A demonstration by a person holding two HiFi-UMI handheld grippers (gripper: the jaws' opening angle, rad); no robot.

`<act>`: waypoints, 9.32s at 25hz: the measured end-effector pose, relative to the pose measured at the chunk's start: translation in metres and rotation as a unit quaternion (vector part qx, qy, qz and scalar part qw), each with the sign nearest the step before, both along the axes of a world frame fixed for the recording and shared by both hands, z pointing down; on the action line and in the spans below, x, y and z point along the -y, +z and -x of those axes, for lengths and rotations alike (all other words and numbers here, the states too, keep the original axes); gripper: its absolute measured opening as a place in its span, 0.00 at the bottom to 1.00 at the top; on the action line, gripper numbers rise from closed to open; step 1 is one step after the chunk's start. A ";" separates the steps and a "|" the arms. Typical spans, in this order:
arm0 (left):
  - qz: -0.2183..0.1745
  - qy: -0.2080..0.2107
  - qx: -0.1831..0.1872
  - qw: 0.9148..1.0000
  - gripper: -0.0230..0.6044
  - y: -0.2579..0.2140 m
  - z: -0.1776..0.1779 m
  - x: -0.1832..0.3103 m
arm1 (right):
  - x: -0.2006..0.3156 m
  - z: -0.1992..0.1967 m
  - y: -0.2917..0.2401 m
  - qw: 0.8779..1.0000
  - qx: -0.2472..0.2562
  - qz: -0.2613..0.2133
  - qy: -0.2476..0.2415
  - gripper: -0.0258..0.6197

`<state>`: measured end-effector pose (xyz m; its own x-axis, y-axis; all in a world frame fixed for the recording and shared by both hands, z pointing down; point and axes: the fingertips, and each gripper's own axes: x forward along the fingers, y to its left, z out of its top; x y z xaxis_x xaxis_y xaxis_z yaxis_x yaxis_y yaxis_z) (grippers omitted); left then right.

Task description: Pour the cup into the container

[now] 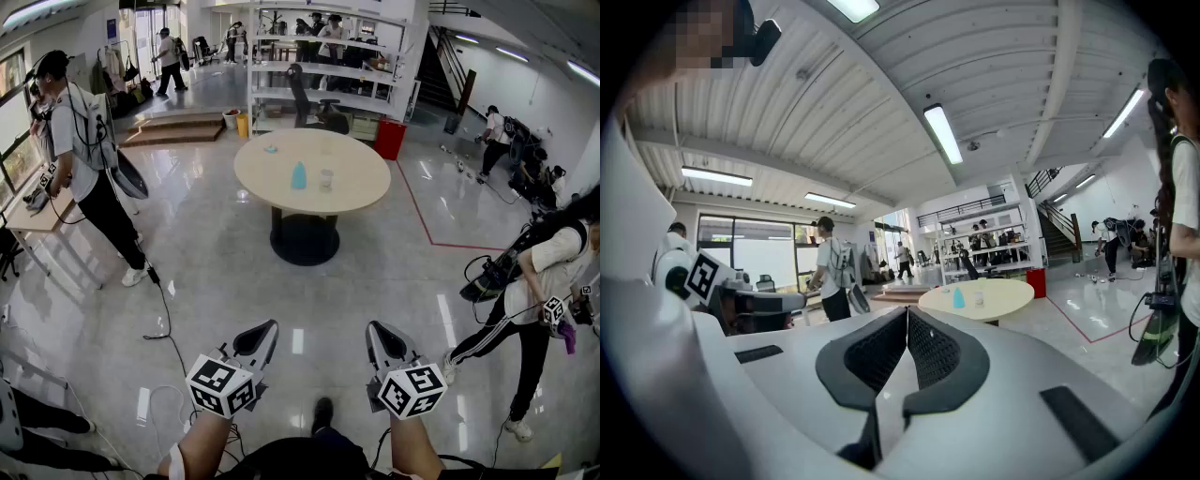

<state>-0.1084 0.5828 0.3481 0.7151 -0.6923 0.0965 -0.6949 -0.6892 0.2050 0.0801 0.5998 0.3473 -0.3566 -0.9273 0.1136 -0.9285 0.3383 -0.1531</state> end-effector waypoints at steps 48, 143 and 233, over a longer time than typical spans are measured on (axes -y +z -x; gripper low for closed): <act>-0.004 -0.008 -0.023 1.000 0.04 0.014 -0.076 0.584 | 0.590 -0.086 0.000 1.000 -0.024 -0.016 -0.001 0.05; 0.206 -0.122 0.080 0.968 0.04 0.258 -0.074 0.862 | 0.876 -0.075 0.249 0.958 -0.180 0.171 -0.141 0.49; 0.193 -0.071 0.049 0.977 0.04 0.257 -0.080 0.858 | 0.896 -0.008 0.244 0.676 -0.692 0.160 -0.195 0.49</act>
<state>-0.0281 -0.2752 0.6051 0.5887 -0.6825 0.4331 -0.8073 -0.4689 0.3584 0.0885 -0.2957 0.5917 0.0854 -0.6426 0.7614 -0.1065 0.7539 0.6483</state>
